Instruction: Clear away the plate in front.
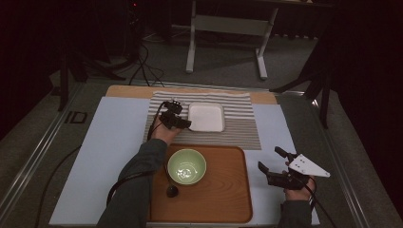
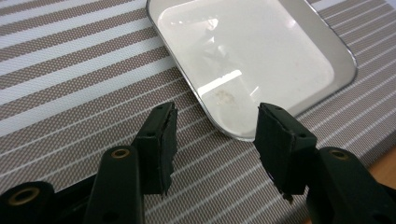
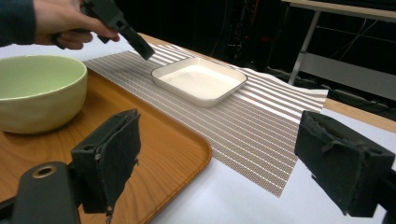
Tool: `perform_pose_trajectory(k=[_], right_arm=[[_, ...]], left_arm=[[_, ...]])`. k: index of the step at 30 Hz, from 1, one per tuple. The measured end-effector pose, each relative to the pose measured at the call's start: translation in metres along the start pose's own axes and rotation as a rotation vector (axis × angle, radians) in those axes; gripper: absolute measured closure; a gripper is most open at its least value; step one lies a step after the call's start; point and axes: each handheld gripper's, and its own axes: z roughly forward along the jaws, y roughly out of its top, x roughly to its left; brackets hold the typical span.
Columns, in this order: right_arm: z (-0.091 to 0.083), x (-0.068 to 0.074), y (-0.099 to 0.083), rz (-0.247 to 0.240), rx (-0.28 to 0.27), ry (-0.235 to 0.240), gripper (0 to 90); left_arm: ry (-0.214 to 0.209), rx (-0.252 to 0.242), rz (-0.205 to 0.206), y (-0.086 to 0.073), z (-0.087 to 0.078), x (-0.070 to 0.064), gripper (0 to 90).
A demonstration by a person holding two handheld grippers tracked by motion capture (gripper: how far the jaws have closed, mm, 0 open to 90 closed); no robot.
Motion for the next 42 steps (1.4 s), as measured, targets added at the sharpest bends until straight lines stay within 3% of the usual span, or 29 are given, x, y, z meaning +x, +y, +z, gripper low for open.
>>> perform_pose_trajectory(k=[11,18,23,28,42], right_arm=[[-0.001,-0.002,0.0,0.006,-0.002,-0.003,13.8],[-0.003,-0.003,-0.001,0.011,-0.005,-0.008,13.8],[-0.003,-0.004,-0.001,0.013,-0.009,-0.009,13.8],[-0.003,-0.004,-0.001,0.013,-0.008,-0.008,13.9],[-0.004,-0.004,-0.001,0.016,-0.006,-0.009,13.9]], left_arm=[[-0.006,0.085,-0.011,0.005,0.032,0.005,56.1],[-0.021,0.108,-0.039,0.009,0.04,0.004,70.8],[0.008,0.109,-0.057,0.01,0.041,0.004,76.7],[0.01,0.118,-0.079,0.012,0.039,0.008,84.9],[-0.014,0.105,-0.12,0.016,0.044,0.012,82.8]])
